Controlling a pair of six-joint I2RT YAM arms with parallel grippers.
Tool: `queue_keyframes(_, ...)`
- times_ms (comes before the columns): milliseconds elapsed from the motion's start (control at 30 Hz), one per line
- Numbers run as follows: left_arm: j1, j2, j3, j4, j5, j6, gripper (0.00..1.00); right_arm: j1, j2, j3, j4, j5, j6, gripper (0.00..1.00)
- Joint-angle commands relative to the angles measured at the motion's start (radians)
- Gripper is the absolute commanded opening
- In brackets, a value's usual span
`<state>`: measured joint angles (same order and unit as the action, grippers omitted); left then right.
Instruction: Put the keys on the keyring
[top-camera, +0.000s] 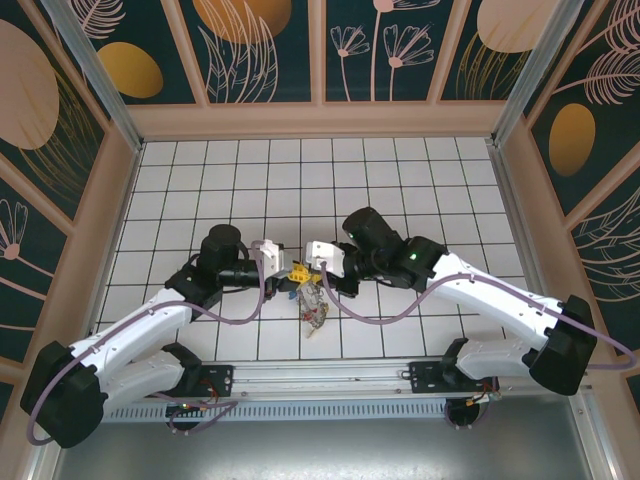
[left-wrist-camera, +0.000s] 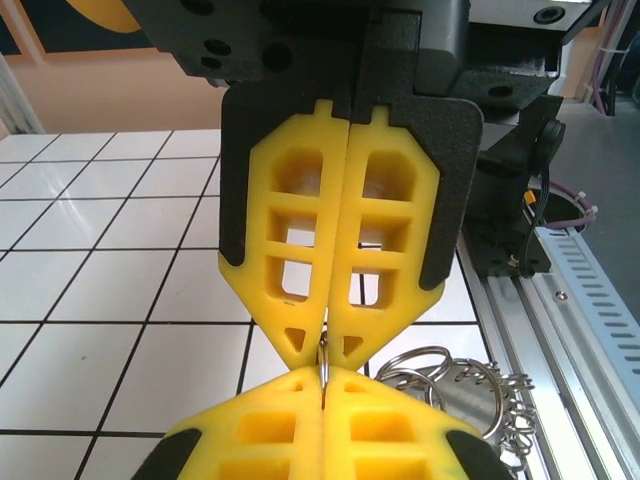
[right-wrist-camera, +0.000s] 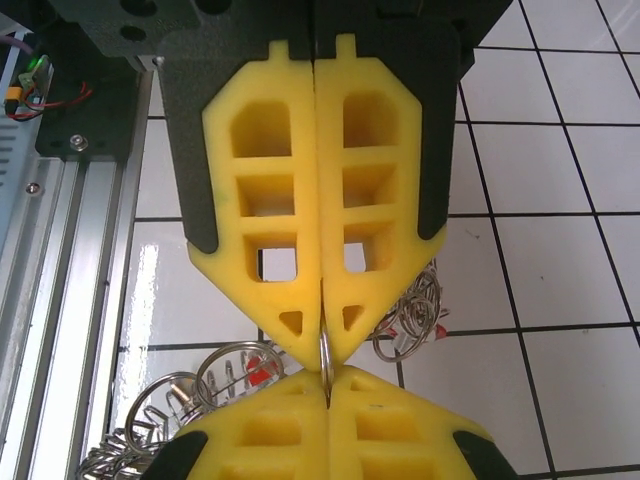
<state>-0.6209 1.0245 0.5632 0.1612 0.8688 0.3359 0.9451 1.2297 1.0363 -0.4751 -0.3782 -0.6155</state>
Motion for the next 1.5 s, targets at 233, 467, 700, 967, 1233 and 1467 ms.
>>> queue_keyframes(233, -0.003, -0.084, -0.109, 0.45, 0.09, -0.244, 0.0, -0.129, -0.132, -0.065, 0.129, -0.285, 0.032, 0.22)
queue_keyframes(467, -0.003, -0.093, -0.141, 0.594, 0.097, -0.301, 0.0, -0.143, -0.172, -0.109, 0.157, -0.327, 0.046, 0.25)
queue_keyframes(700, -0.004, -0.083, -0.139, 0.625, 0.101, -0.311, 0.0, -0.143, -0.143, -0.1, 0.171, -0.362, 0.047, 0.28)
queue_keyframes(967, -0.004, -0.057, -0.137, 0.656, 0.11, -0.317, 0.0, -0.138, -0.101, -0.076, 0.191, -0.386, 0.042, 0.08)
queue_keyframes(1233, -0.003, -0.03, -0.144, 0.725, 0.113, -0.342, 0.0, -0.137, -0.076, -0.075, 0.197, -0.375, 0.051, 0.0)
queue_keyframes(1467, -0.004, -0.018, -0.161, 0.804, 0.111, -0.388, 0.0, -0.135, -0.054, -0.1, 0.239, -0.38, 0.076, 0.0)
